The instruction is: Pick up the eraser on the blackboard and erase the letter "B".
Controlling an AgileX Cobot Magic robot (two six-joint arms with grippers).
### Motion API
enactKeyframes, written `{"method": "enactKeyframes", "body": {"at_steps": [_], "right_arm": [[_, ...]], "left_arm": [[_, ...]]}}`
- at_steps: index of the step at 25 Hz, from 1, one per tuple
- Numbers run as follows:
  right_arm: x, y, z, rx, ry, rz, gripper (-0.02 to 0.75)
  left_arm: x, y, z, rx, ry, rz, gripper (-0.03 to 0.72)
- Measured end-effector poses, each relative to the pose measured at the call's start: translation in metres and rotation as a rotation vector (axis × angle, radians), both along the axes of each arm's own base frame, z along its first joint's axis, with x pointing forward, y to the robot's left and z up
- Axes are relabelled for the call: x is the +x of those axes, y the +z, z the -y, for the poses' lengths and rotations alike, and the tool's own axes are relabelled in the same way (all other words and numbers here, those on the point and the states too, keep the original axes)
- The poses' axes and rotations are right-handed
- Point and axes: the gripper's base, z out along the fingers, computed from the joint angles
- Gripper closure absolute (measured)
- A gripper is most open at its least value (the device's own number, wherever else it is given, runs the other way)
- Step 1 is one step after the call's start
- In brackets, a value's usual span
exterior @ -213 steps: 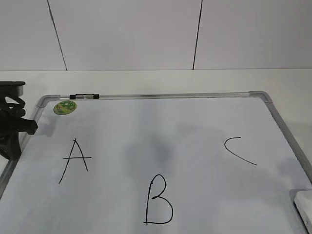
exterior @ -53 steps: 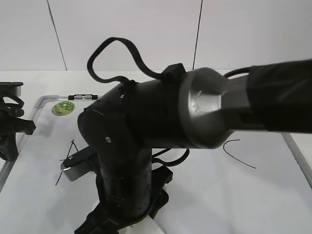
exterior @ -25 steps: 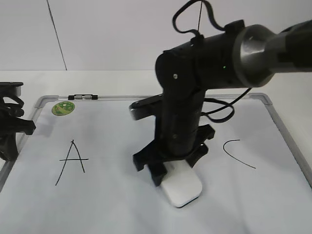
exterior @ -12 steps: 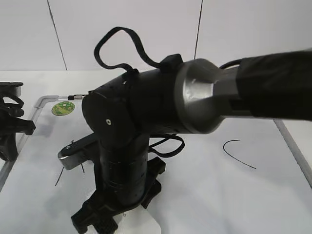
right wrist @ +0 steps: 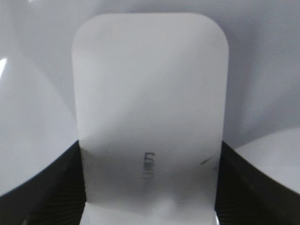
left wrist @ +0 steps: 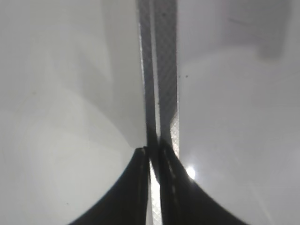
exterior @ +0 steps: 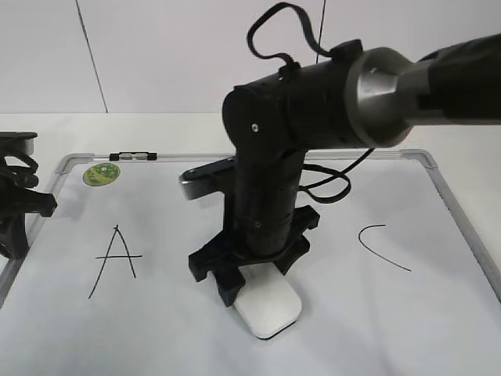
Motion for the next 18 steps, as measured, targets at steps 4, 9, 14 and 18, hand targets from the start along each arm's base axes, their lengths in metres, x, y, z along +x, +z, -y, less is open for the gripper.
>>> {"method": "enactKeyframes", "body": {"at_steps": [4, 9, 14, 18], "right_arm": [[0.013, 0.000, 0.015, 0.000, -0.050, 0.000, 0.193], [0.023, 0.008, 0.015, 0.009, -0.056, 0.028, 0.193], [0.027, 0.024, 0.009, 0.039, -0.076, 0.033, 0.193], [0.027, 0.036, 0.011, 0.054, -0.091, 0.048, 0.193]], "left_arm": [[0.000, 0.000, 0.000, 0.000, 0.000, -0.001, 0.663], [-0.001, 0.000, 0.000, 0.001, 0.000, -0.014, 0.663], [-0.002, 0.000, 0.000, 0.001, -0.001, -0.020, 0.662], [-0.002, 0.000, 0.000, 0.004, -0.002, -0.027, 0.662]]}}
